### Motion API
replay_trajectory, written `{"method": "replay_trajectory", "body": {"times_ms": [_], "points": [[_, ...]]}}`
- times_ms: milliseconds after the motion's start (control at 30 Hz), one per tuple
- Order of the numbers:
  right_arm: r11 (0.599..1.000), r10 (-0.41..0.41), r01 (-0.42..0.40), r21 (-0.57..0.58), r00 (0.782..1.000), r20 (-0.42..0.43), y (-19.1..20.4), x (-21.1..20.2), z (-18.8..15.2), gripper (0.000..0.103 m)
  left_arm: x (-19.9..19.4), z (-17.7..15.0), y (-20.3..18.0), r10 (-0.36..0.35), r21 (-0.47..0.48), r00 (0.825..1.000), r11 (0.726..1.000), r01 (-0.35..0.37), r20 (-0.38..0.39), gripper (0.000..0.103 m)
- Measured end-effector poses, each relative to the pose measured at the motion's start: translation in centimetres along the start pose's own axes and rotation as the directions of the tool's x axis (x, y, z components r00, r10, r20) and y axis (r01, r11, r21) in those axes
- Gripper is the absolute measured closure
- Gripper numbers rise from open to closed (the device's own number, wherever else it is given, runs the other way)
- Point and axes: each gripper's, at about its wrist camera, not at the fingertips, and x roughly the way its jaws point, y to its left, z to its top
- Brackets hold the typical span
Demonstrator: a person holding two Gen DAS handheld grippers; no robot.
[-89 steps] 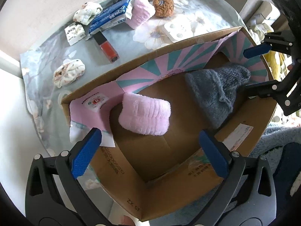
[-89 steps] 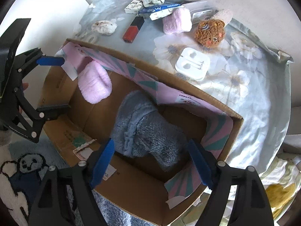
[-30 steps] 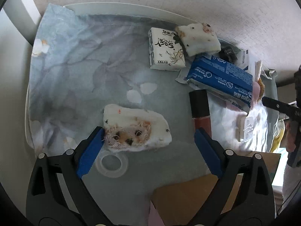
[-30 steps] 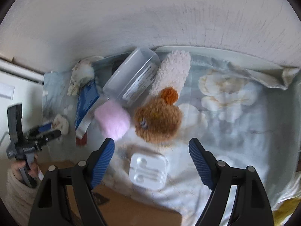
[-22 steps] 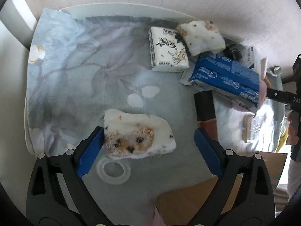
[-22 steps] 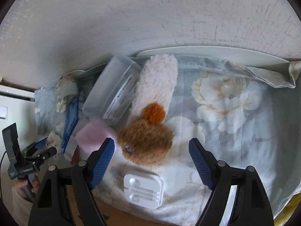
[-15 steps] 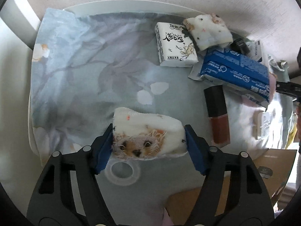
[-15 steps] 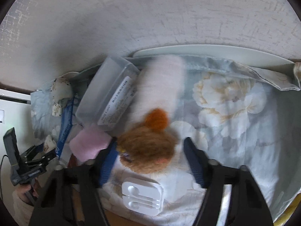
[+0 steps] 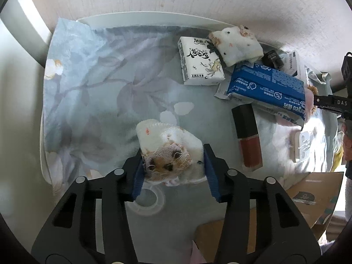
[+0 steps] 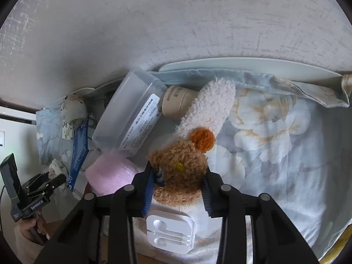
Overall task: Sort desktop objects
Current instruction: 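Grasp the hamster-print pouch with left gripper while right gripper grasps teddy bear, then carry pouch and teddy bear into the cardboard box and release both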
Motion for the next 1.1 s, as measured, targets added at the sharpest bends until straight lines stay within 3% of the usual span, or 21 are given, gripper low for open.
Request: {"method": "replay_trajectory", "body": {"times_ms": [467,600,667,767,1100], "points": [[1.0,0.017,-0.018,0.005,0.999,0.047,0.4,-2.8,-3.2,0.069,-1.8,-0.3,-1.2,-0.012,0.027,0.999,1.0,0.011,0.037,0.062],[1.0,0.021,-0.022,0.004,0.998,0.067,1.1,-4.1,-3.4,0.069,-3.3,-0.3,-1.5,-0.017,0.04,0.998,0.999,0.015,0.064,0.062],[1.0,0.023,-0.023,0.001,0.997,0.075,0.8,-4.6,-2.6,0.069,-4.5,1.4,-2.6,-0.019,0.048,0.997,0.999,0.015,0.072,0.062],[1.0,0.022,-0.021,-0.009,0.995,0.094,1.2,-5.9,-3.2,0.069,-6.2,0.1,-2.4,-0.016,0.065,0.996,0.998,0.01,0.093,0.062],[0.997,0.055,-0.047,-0.06,0.988,0.145,1.8,-11.2,-4.5,0.069,-11.6,0.4,-3.7,-0.043,0.091,0.989,0.995,0.03,0.14,0.062]]}}
